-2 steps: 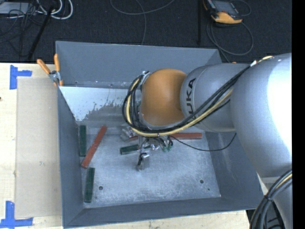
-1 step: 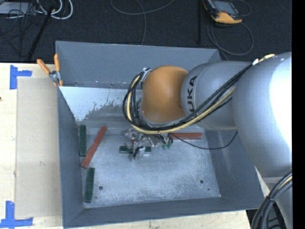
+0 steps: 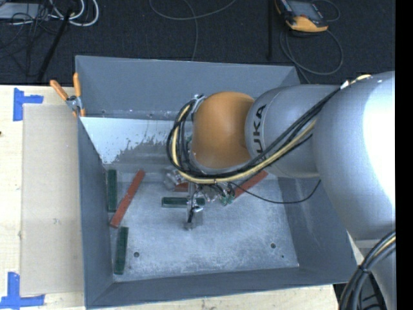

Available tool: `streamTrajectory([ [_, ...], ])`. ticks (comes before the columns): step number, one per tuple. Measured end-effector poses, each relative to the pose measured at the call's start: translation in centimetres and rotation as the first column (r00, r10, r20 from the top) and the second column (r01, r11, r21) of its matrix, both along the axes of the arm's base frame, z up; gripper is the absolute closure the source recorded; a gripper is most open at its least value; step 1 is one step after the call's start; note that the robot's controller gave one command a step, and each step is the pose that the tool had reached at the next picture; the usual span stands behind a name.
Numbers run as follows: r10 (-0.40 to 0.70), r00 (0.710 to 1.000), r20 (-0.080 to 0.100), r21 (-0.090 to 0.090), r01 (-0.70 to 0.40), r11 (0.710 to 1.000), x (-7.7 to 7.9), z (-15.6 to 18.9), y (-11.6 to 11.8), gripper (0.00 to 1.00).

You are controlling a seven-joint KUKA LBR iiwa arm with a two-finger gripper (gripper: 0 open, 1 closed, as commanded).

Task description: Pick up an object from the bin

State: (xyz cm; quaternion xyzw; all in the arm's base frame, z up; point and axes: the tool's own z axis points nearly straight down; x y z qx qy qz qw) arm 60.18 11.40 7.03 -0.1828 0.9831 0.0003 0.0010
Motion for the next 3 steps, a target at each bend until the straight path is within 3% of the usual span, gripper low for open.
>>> streamTrajectory([
  [1, -0.001, 1.0, 0.006, 0.004, 0.001, 1.0, 0.2, 0.3, 0.2, 1.0],
  [2, -0.113, 0.994, 0.009, 0.003, 0.113, 0.994, 1.8, 16.7, 1.0, 1.0],
  [3, -0.24, 0.971, -0.003, -0.001, 0.24, 0.971, 0.4, 15.2, 1.4, 1.0],
])
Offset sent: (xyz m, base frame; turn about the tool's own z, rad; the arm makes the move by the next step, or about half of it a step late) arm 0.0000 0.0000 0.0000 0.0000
